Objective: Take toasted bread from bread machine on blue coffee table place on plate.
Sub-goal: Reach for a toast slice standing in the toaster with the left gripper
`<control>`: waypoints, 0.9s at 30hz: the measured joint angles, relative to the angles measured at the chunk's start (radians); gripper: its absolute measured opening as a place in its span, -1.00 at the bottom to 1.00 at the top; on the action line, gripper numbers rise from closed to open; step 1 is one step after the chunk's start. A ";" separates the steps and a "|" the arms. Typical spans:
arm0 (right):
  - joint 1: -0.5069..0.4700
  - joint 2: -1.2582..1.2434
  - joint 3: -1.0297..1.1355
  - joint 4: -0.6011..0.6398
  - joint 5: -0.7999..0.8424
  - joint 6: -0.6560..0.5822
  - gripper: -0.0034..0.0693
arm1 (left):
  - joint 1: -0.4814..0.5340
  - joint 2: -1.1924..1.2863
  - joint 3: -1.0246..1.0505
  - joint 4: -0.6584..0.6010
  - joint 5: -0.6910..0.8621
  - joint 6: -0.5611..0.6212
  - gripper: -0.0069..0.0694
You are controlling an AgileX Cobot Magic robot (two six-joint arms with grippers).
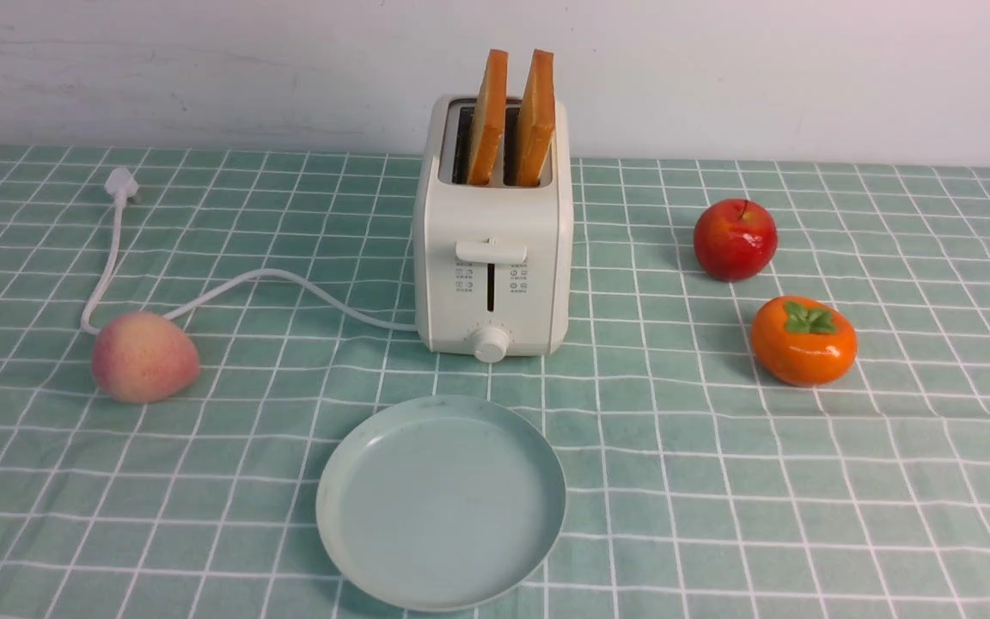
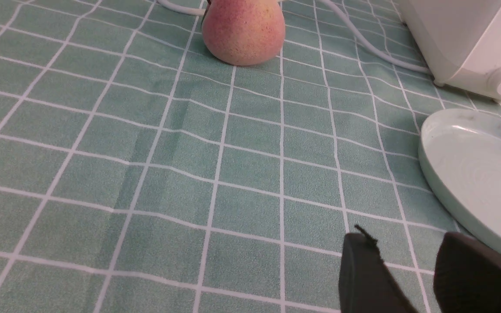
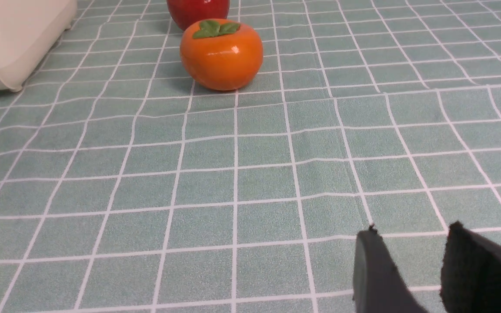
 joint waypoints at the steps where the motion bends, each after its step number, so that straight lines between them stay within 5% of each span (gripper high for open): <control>1: 0.000 0.000 0.000 0.000 0.000 0.000 -0.25 | 0.000 0.000 0.000 0.000 0.000 0.000 -0.19; 17: 0.000 0.000 0.000 0.000 0.000 0.000 -0.25 | 0.000 0.000 0.000 0.015 -0.004 0.001 -0.19; 27: 0.000 0.000 0.000 0.000 0.000 0.000 -0.25 | 0.000 0.000 0.000 -0.039 -0.170 -0.092 -0.19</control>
